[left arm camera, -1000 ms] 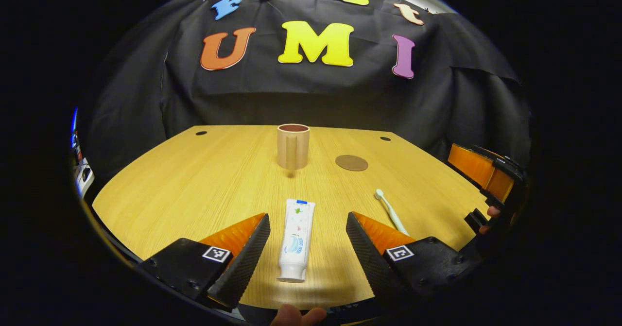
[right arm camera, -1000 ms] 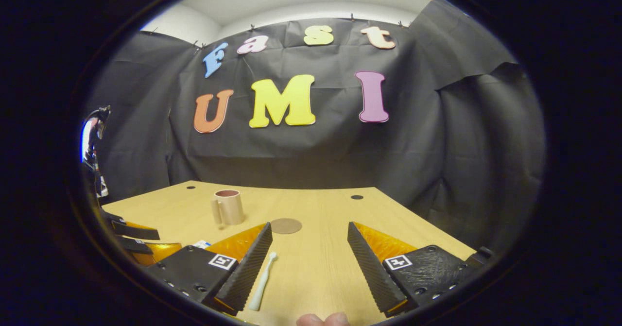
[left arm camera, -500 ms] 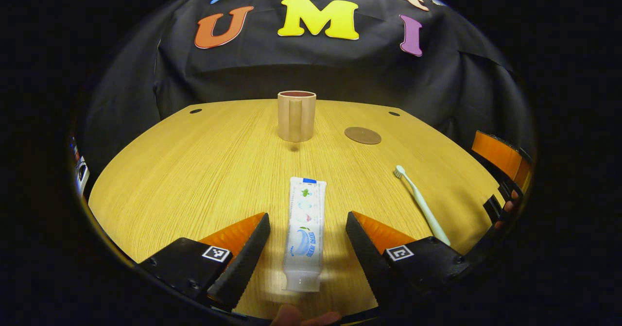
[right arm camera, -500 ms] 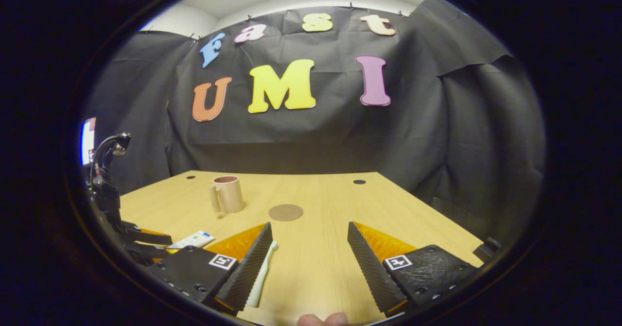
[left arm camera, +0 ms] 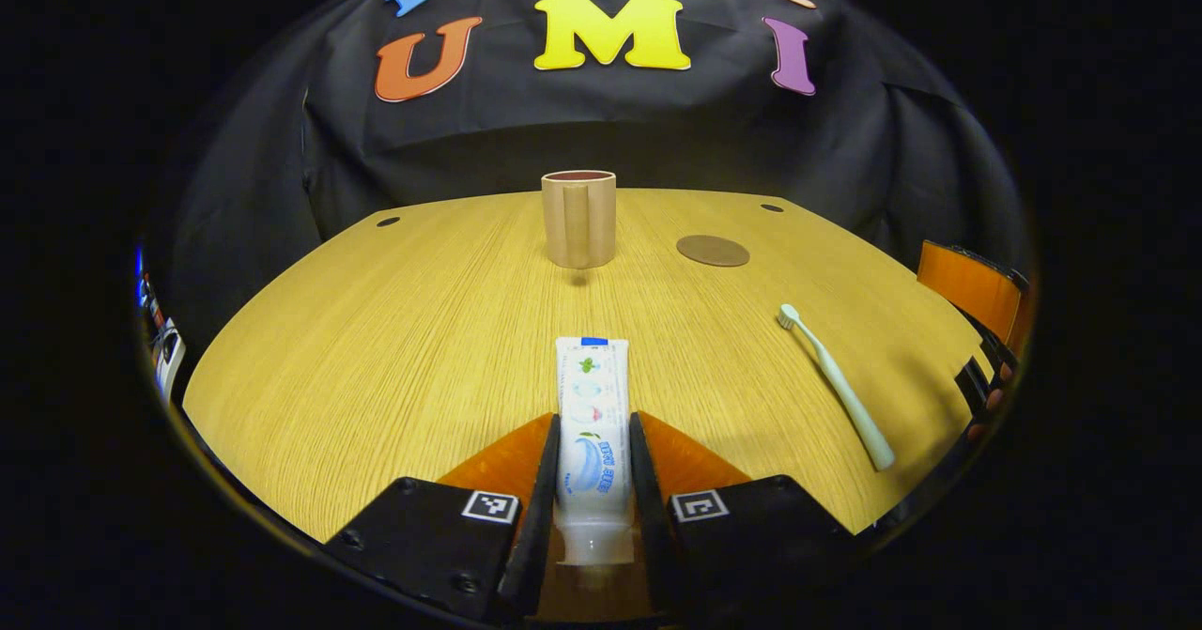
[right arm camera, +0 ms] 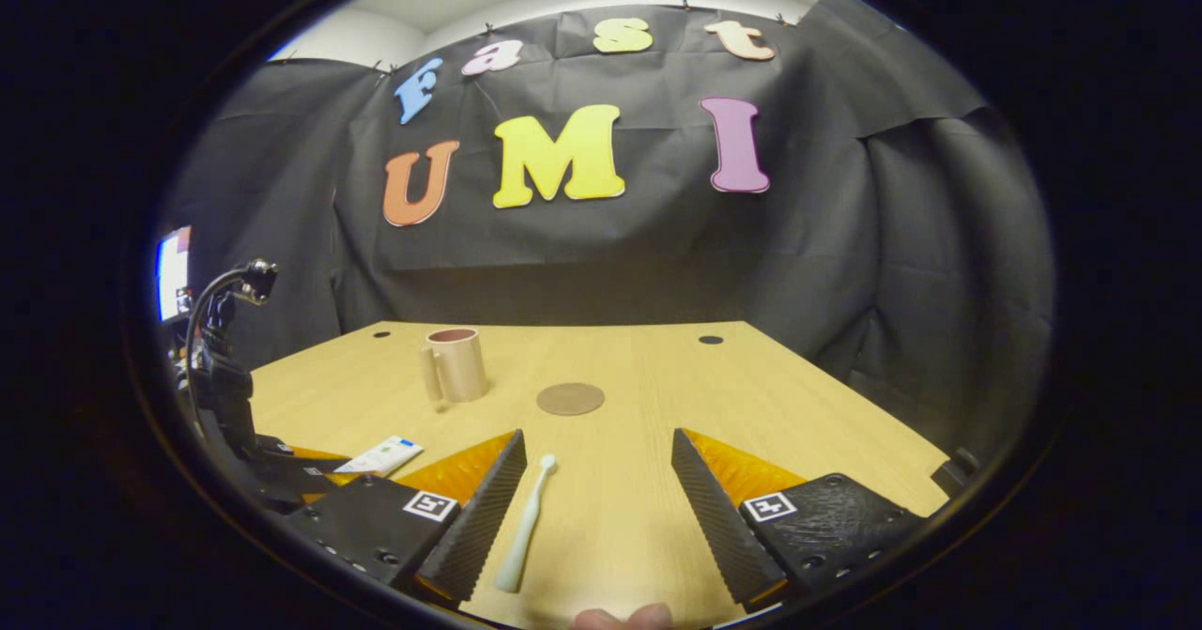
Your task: Put the toothbrush and toothpaste on the desktop into the cup, then pick up the cup and place it on the coaster on the desktop.
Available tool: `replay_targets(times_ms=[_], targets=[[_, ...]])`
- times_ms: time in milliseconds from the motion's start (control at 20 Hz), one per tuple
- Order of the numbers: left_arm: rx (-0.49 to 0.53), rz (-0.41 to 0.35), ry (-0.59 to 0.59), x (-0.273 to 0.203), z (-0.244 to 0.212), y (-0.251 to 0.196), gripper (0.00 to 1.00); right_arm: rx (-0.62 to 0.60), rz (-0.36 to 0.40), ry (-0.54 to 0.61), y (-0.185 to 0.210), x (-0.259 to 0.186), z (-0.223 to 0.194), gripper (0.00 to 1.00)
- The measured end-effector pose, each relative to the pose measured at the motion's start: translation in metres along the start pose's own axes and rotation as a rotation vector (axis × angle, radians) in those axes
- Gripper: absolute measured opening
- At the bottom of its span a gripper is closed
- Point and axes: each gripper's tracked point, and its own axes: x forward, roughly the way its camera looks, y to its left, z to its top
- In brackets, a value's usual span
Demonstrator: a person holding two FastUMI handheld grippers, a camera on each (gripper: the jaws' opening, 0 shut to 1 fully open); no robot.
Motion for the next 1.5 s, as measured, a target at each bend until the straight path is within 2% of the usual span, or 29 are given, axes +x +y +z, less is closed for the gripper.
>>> replay_targets(times_ms=[300,850,1300,1400,1450,1500], targets=[[-0.019,-0.022,-0.012,-0.006,0.003,0.0,0.39,-0.005,0.009,0.026,0.011,0.007,-0.007,0.94],[-0.029,0.034,-0.15,-0.036,0.044,0.028,0.36,-0.004,0.017,0.18,0.04,0.03,-0.042,0.94],[-0.042,0.041,-0.241,-0.054,0.076,0.045,0.36,-0.02,-0.079,0.324,0.045,0.062,-0.08,0.94],[-0.057,0.032,-0.246,-0.053,0.079,0.047,0.36,0.018,-0.092,0.373,0.045,0.066,-0.088,0.82],[-0.062,0.028,-0.249,-0.054,0.079,0.047,0.36,0.029,-0.108,0.395,0.043,0.068,-0.091,0.71],[-0.063,0.024,-0.249,-0.054,0.081,0.047,0.4,0.054,-0.089,0.419,0.048,0.067,-0.092,0.63]])
